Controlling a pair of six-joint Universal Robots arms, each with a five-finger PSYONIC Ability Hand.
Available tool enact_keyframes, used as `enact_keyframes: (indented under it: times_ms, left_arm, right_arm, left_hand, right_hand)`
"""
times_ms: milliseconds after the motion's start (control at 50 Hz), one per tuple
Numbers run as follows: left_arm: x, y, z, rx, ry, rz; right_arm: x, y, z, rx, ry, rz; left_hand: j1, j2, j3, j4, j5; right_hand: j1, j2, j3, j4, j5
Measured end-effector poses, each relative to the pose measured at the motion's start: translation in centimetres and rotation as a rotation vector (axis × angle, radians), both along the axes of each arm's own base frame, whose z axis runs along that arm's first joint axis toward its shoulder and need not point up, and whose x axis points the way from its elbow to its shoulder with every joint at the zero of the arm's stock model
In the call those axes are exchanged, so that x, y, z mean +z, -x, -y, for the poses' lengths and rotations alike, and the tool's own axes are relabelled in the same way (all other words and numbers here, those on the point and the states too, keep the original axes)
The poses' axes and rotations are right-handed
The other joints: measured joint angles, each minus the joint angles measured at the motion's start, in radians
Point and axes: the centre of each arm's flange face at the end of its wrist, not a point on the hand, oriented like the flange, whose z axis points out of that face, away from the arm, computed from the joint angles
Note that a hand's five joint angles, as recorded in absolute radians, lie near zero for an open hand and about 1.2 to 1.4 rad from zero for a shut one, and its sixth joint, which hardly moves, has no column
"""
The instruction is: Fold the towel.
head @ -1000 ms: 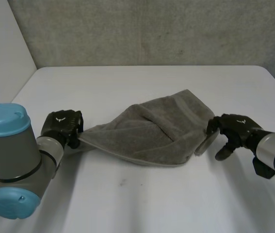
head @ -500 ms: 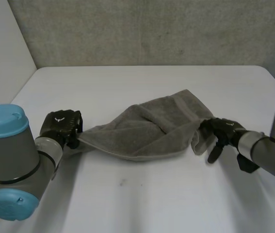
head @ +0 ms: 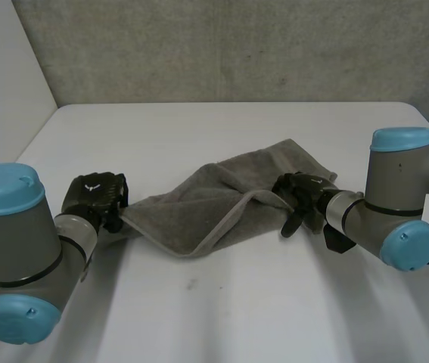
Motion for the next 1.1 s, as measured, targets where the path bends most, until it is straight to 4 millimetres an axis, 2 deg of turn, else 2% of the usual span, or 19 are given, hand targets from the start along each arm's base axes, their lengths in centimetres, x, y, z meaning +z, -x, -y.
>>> enact_keyframes:
  times_ms: [120, 200, 260, 340, 380, 420, 440, 460, 520, 580, 600, 640, 700, 740, 800, 920, 980, 1040, 1100]
  left_arm:
    - [-0.1, 0.0, 0.0, 0.0, -0.003, 0.001]
    - [-0.2, 0.0, 0.0, 0.0, -0.005, 0.002]
    - [-0.2, 0.0, 0.0, 0.0, -0.005, 0.003]
    - [-0.2, 0.0, 0.0, 0.0, -0.005, 0.003]
    - [-0.1, 0.0, 0.0, -0.001, -0.004, 0.003]
    - [0.0, 0.0, 0.0, -0.001, -0.003, 0.003]
    - [0.1, 0.0, 0.0, -0.001, -0.001, 0.002]
    - [0.1, 0.0, 0.0, -0.001, 0.0, 0.001]
    - [0.5, 0.0, 0.0, -0.003, 0.007, -0.001]
    - [1.8, 0.0, 0.1, -0.011, 0.041, -0.016]
    - [2.1, 0.0, 0.1, -0.013, 0.049, -0.02]
    - [3.3, -0.1, 0.1, -0.02, 0.076, -0.034]
    - [6.2, -0.4, 0.1, -0.035, 0.138, -0.063]
    - [7.3, -0.6, 0.0, -0.04, 0.159, -0.073]
    - [11.0, -1.5, -0.5, -0.052, 0.21, -0.096]
    - [16.3, -2.8, -1.7, -0.072, 0.238, -0.109]
    - [18.0, -3.2, -2.1, -0.084, 0.219, -0.107]
    - [19.0, -3.4, -2.2, -0.091, 0.183, -0.102]
    - [18.8, -3.5, -1.7, -0.091, 0.117, -0.089]
  right_arm:
    - [-0.9, -0.1, 0.0, -0.016, -0.013, -0.007]
    - [-1.3, -0.1, 0.3, -0.033, 0.001, -0.022]
    - [-1.2, -0.1, 0.8, -0.049, 0.044, -0.031]
    - [-0.1, 0.0, 1.4, -0.065, 0.116, -0.043]
    - [2.2, 0.2, 1.8, -0.075, 0.201, -0.052]
    - [3.3, 0.3, 1.8, -0.075, 0.239, -0.056]
    - [5.2, 0.5, 1.7, -0.07, 0.295, -0.06]
    - [6.0, 0.6, 1.6, -0.068, 0.318, -0.063]
    - [9.5, 0.8, 0.9, -0.044, 0.42, -0.081]
    - [13.6, 1.2, -0.6, -0.002, 0.537, -0.12]
    - [14.2, 1.3, -0.9, 0.004, 0.555, -0.127]
    - [16.1, 1.7, -1.8, 0.021, 0.603, -0.157]
    - [19.1, 2.7, -3.2, 0.038, 0.668, -0.218]
    - [20.3, 3.2, -3.7, 0.04, 0.687, -0.242]
    - [23.2, 4.3, -4.9, 0.038, 0.725, -0.294]
    - [27.9, 5.5, -7.4, 0.033, 0.768, -0.341]
    - [29.6, 5.9, -8.5, 0.037, 0.775, -0.355]
    - [30.3, 6.0, -9.1, 0.05, 0.761, -0.367]
    - [30.0, 5.9, -9.0, 0.077, 0.724, -0.376]
  left_hand:
    - [0.0, 0.0, 0.0, 0.0, -0.001]
    - [0.0, 0.0, 0.0, 0.0, 0.0]
    - [0.0, 0.003, 0.002, 0.002, 0.0]
    - [0.004, 0.011, 0.012, 0.012, 0.003]
    - [0.013, 0.026, 0.026, 0.027, 0.012]
    - [0.028, 0.046, 0.042, 0.043, 0.028]
    - [0.047, 0.072, 0.07, 0.073, 0.055]
    - [0.054, 0.079, 0.078, 0.081, 0.062]
    - [0.075, 0.113, 0.112, 0.115, 0.091]
    - [0.085, 0.128, 0.127, 0.13, 0.104]
    - [0.088, 0.129, 0.128, 0.131, 0.105]
    - [0.088, 0.132, 0.131, 0.134, 0.105]
    - [0.088, 0.134, 0.133, 0.136, 0.11]
    - [0.088, 0.134, 0.133, 0.136, 0.11]
    - [0.089, 0.134, 0.134, 0.136, 0.11]
    - [0.089, 0.135, 0.134, 0.137, 0.11]
    - [0.095, 0.135, 0.134, 0.137, 0.11]
    - [0.097, 0.135, 0.134, 0.137, 0.11]
    - [0.097, 0.135, 0.134, 0.137, 0.11]
  right_hand:
    - [0.2, 0.223, 0.212, 0.212, 0.206]
    - [0.551, 0.573, 0.509, 0.532, 0.55]
    - [0.936, 0.953, 0.889, 0.93, 0.919]
    - [0.984, 1.0, 0.973, 1.012, 0.983]
    - [0.984, 1.0, 0.973, 1.012, 0.983]
    - [0.984, 1.0, 0.973, 1.012, 0.983]
    - [0.984, 1.0, 0.973, 1.012, 0.983]
    - [0.984, 1.0, 0.973, 1.012, 0.983]
    - [0.984, 1.0, 0.977, 1.013, 0.983]
    - [0.984, 1.0, 0.993, 1.012, 0.983]
    - [0.984, 1.0, 0.996, 1.012, 0.983]
    - [0.984, 1.0, 1.001, 1.012, 0.983]
    - [0.984, 1.0, 1.001, 1.012, 0.983]
    - [0.984, 1.0, 1.001, 1.012, 0.983]
    - [0.984, 1.0, 1.001, 1.012, 0.983]
    - [0.984, 1.0, 1.001, 1.013, 0.983]
    - [0.984, 1.0, 1.001, 1.012, 0.983]
    - [0.985, 1.0, 1.001, 1.013, 0.983]
    - [0.984, 1.0, 1.001, 1.012, 0.983]
